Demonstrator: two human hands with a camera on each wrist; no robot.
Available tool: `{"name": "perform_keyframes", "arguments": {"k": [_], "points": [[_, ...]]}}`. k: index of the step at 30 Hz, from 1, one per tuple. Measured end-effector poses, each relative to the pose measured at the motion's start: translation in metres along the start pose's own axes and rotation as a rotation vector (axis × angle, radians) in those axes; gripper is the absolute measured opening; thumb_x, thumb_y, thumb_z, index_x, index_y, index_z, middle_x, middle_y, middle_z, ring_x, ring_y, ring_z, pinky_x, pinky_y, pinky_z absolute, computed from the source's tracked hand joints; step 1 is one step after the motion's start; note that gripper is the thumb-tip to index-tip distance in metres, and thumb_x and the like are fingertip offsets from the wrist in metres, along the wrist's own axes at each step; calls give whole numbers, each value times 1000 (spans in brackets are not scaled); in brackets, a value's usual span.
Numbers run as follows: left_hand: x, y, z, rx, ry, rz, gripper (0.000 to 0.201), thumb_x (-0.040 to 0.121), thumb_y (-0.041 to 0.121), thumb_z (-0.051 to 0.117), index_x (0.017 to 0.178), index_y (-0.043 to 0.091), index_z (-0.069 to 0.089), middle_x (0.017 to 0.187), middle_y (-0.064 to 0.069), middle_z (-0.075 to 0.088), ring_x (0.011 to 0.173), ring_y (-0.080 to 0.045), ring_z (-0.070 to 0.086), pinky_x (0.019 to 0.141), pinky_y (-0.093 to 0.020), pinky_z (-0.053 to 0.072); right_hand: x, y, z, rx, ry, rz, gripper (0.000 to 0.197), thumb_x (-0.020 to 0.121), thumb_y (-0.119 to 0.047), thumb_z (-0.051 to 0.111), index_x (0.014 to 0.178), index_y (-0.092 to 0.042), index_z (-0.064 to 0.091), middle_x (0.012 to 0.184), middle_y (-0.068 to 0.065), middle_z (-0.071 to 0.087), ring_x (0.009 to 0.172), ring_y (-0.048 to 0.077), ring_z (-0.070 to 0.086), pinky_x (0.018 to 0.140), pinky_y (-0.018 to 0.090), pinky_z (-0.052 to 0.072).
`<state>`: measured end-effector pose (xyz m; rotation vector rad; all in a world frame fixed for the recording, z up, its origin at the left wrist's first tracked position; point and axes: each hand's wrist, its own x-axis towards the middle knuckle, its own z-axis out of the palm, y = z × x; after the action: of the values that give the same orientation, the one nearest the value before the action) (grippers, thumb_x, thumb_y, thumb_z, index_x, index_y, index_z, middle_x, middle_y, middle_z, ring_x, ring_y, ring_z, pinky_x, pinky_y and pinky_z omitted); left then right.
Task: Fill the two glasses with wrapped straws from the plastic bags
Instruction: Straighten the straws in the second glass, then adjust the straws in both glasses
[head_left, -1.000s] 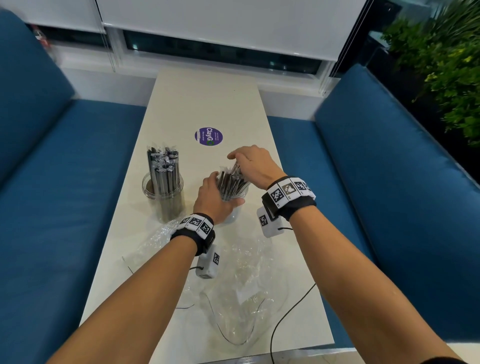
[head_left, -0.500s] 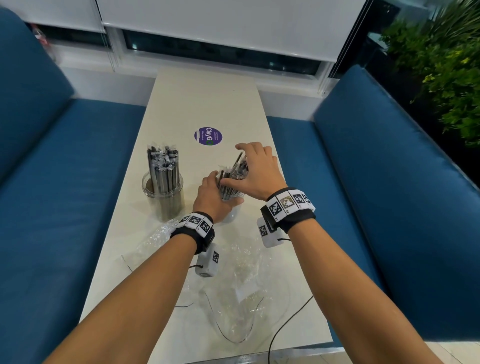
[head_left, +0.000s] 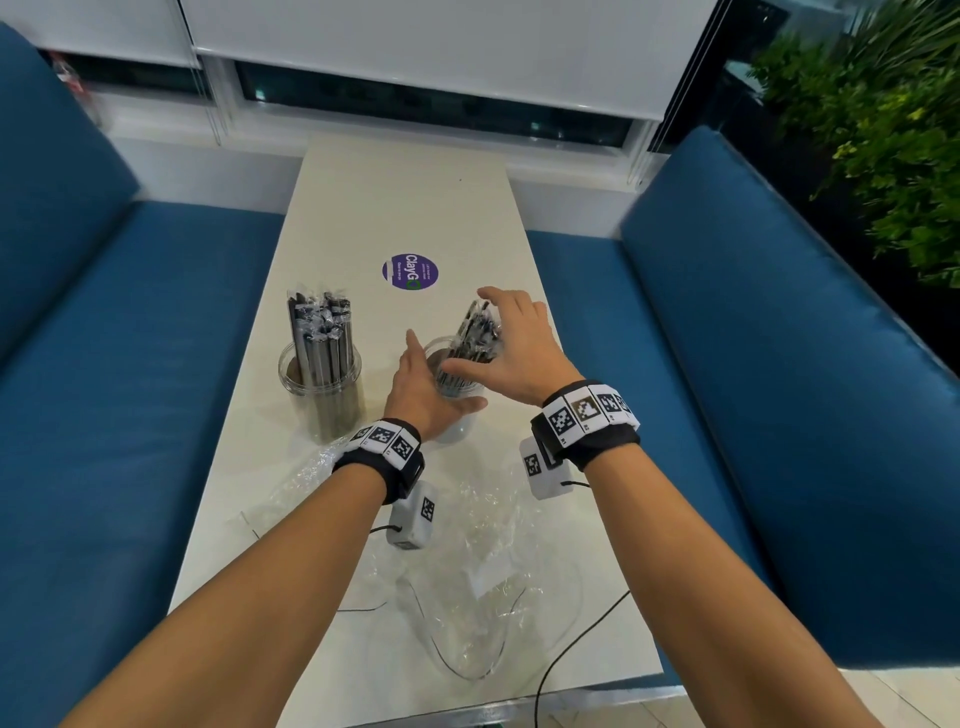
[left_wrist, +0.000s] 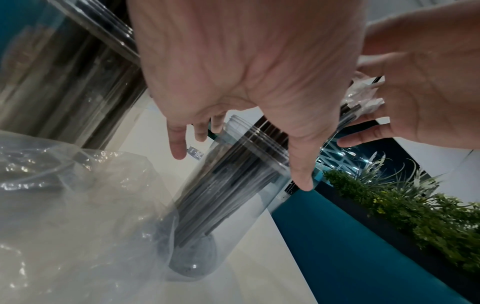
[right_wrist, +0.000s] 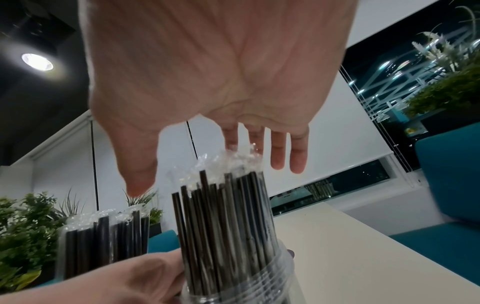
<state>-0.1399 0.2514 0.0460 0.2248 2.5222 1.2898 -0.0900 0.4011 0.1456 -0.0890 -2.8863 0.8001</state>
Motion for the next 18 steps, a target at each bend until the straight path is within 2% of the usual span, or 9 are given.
{"name": "perform_keyframes", "arguments": {"k": [4, 6, 8, 9, 11, 13, 14, 16, 18], "points": [[-25, 3, -13, 25, 1, 73, 139, 79, 52, 89, 169, 13, -9, 178, -11, 6, 164, -28, 13, 131, -48, 24, -5, -5, -8, 28, 140, -22, 72, 85, -55, 74, 144, -22, 48, 143, 3, 47, 133, 24, 35, 114, 42, 38], [-42, 0, -21, 17, 78, 169, 115, 87, 47, 82, 169, 12, 10, 171, -12, 24, 156, -28, 31, 125, -47, 36, -5, -15, -13, 54, 245, -65, 49, 90, -42, 72, 134, -22, 58, 134, 1, 53, 126, 22, 39, 111, 41, 39], [-57, -2, -35, -38, 221, 277, 77, 93, 36, 76, 157, 13, 41, 148, -7, 52, 126, -20, 60, 106, -45, 54, -3, -31, -18, 93, 327, -113, 28, 93, -32, 69, 120, -22, 67, 124, -1, 58, 116, 19, 44, 105, 36, 42], [-64, -1, -44, -61, 299, 324, 55, 95, 29, 72, 145, 15, 54, 133, -2, 63, 107, -15, 66, 94, -44, 59, -1, -41, -19, 125, 344, -130, 21, 94, -27, 68, 114, -22, 70, 119, -2, 60, 112, 18, 47, 101, 30, 42], [-74, 4, -64, -112, 425, 374, 25, 98, 21, 65, 123, 18, 68, 107, 4, 73, 86, -12, 69, 79, -41, 60, 5, -63, -18, 186, 355, -174, 14, 95, -19, 66, 107, -19, 73, 111, -2, 65, 101, 16, 54, 89, 12, 40], [-78, 6, -86, -174, 554, 382, 16, 98, 17, 61, 109, 20, 71, 94, 6, 74, 80, -16, 68, 74, -37, 59, 13, -85, -10, 221, 342, -235, 12, 93, -12, 66, 101, -17, 74, 101, 0, 68, 92, 16, 57, 82, 7, 41], [-79, 5, -97, -199, 632, 373, 15, 98, 16, 59, 106, 20, 71, 90, 7, 72, 78, -16, 66, 73, -34, 57, 18, -94, -2, 221, 314, -264, 12, 91, -10, 66, 99, -17, 74, 98, 0, 67, 90, 17, 58, 84, 10, 45], [-77, -6, -115, -212, 780, 331, 17, 94, 12, 59, 106, 20, 67, 96, 7, 69, 79, -15, 61, 75, -34, 55, 29, -109, 19, 183, 198, -290, 17, 90, -16, 67, 106, -19, 72, 101, -1, 64, 97, 20, 57, 92, 32, 52], [-68, -24, -127, -142, 801, 237, 35, 86, 10, 63, 121, 14, 61, 116, 0, 63, 101, -22, 60, 90, -42, 54, 37, -121, 42, 79, 43, -267, 37, 86, -28, 72, 122, -26, 65, 121, 4, 57, 114, 28, 52, 100, 45, 50]]}}
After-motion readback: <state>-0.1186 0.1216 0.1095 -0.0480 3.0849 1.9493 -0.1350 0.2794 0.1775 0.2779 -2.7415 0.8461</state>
